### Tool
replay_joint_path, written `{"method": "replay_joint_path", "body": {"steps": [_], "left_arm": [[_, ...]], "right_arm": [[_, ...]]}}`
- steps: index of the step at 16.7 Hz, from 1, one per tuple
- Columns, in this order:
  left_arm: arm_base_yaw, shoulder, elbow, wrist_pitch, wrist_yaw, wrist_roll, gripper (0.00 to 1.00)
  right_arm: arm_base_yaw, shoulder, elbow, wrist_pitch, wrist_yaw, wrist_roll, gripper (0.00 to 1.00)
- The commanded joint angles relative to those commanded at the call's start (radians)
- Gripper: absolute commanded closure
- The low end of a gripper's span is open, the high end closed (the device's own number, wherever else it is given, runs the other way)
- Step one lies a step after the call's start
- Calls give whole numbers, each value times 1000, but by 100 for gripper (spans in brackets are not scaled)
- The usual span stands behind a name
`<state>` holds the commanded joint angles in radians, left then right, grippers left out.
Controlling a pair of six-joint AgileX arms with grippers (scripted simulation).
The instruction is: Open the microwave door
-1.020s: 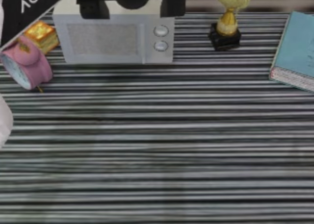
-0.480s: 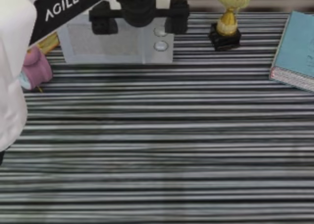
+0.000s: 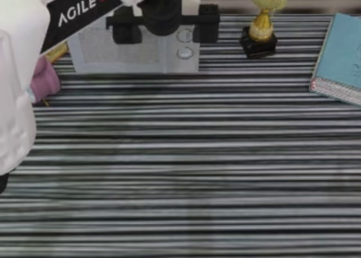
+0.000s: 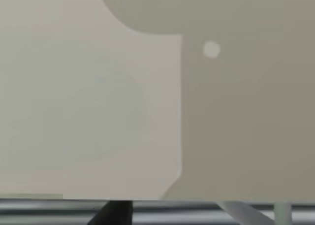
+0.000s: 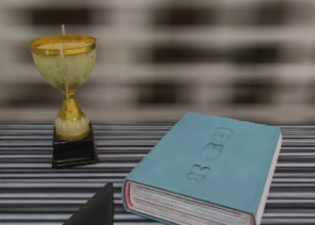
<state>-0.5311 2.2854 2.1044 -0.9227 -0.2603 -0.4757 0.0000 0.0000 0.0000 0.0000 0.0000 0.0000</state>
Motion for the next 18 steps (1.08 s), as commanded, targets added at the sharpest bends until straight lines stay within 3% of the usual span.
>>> {"method": "replay_joint_path", "body": {"steps": [9, 17, 18], "left_arm": [[0, 0, 0, 0, 0, 0, 98], [0, 0, 0, 0, 0, 0, 100], [-32, 1, -29, 2, 23, -9, 100]], "right_arm": [[0, 0, 0, 0, 0, 0, 0], [0, 0, 0, 0, 0, 0, 0], [0, 0, 0, 0, 0, 0, 0]]}}
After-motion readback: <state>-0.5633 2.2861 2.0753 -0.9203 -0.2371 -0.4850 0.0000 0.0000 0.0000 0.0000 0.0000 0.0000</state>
